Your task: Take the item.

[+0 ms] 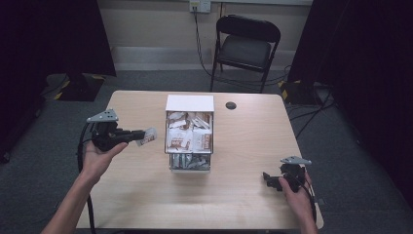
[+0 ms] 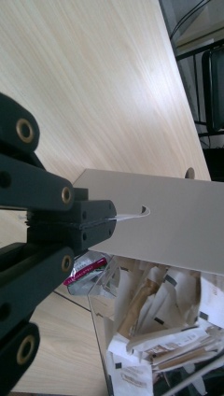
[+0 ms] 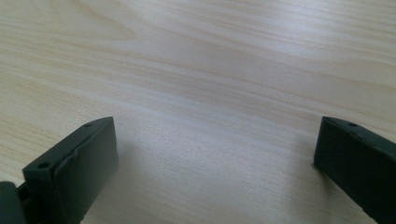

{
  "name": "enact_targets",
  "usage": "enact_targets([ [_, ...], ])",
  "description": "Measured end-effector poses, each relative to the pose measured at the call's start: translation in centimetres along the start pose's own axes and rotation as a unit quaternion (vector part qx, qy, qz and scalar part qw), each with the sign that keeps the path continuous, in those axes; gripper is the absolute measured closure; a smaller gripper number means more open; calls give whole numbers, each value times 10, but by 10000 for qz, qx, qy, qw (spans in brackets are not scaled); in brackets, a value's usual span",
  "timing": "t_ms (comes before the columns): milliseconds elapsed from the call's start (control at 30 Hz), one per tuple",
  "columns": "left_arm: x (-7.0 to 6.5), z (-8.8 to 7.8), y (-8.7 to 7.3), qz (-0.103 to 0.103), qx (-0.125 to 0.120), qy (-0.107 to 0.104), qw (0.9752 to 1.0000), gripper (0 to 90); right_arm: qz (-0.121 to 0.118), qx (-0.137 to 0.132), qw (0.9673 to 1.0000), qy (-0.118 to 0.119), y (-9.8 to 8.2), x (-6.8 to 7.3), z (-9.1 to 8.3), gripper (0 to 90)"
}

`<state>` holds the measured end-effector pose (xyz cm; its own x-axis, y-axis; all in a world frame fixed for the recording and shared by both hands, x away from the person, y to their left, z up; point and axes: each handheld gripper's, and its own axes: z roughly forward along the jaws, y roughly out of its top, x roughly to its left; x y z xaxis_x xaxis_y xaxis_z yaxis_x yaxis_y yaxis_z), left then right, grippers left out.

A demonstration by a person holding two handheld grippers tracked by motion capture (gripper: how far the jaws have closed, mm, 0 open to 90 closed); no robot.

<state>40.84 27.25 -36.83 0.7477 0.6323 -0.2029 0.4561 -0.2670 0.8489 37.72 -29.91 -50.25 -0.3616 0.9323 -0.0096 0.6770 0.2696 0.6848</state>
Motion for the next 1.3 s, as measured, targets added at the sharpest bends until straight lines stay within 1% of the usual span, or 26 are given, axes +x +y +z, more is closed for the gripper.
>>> enact_targets([
  [33,0,1,-1,9,13,54,10000,900,4,3,10000,-1,0,0,0,0],
  [100,1,3,-2,-38,-18,6,10000,900,3,2,10000,-1,0,0,0,0],
  [133,1,3,-3,-41,-15,27,10000,900,5,3,10000,-2,0,0,0,0],
  [200,2,5,-4,-34,28,25,10000,900,3,3,10000,-1,0,0,0,0],
  [267,2,8,-5,-76,55,12,10000,900,1,1,10000,1,0,0,0,0],
  [333,2,12,-6,11,143,68,9999,900,3,1,10000,0,0,0,0,0],
  [367,2,15,-7,22,193,96,9998,900,5,3,10000,-2,0,0,0,0],
  [467,4,20,-12,16,290,121,9995,900,3,4,10000,-1,0,0,0,0],
  [533,7,24,-15,20,319,173,9993,900,4,3,10000,-2,0,0,0,0],
  [567,8,25,-17,-19,291,178,9994,900,4,3,10000,-1,0,0,0,0],
  [633,10,27,-21,-51,291,125,9995,900,6,4,10000,-1,0,0,0,0],
  [667,11,28,-22,-99,327,146,9993,900,2,2,10000,-1,0,0,0,0],
  [800,14,36,-28,-80,496,167,9986,900,3,2,10000,-2,0,0,0,0],
  [867,15,38,-30,-72,512,191,9985,900,4,3,10000,-1,0,0,0,0],
  [900,16,40,-32,-96,523,156,9985,900,1,1,10000,1,0,0,0,0],
  [1000,18,43,-35,-104,601,166,9980,900,3,1,10000,1,0,0,0,0],
  [1033,18,43,-37,-142,597,160,9980,900,3,2,10000,1,0,0,0,0],
  [1167,20,48,-43,-161,703,196,9972,900,0,1,10000,1,0,0,0,0],
  [1233,22,51,-45,-155,806,170,9965,900,0,2,10000,-2,0,0,0,0],
  [1300,23,52,-46,-136,839,152,9963,900,3,3,10000,-2,0,0,0,0],
])
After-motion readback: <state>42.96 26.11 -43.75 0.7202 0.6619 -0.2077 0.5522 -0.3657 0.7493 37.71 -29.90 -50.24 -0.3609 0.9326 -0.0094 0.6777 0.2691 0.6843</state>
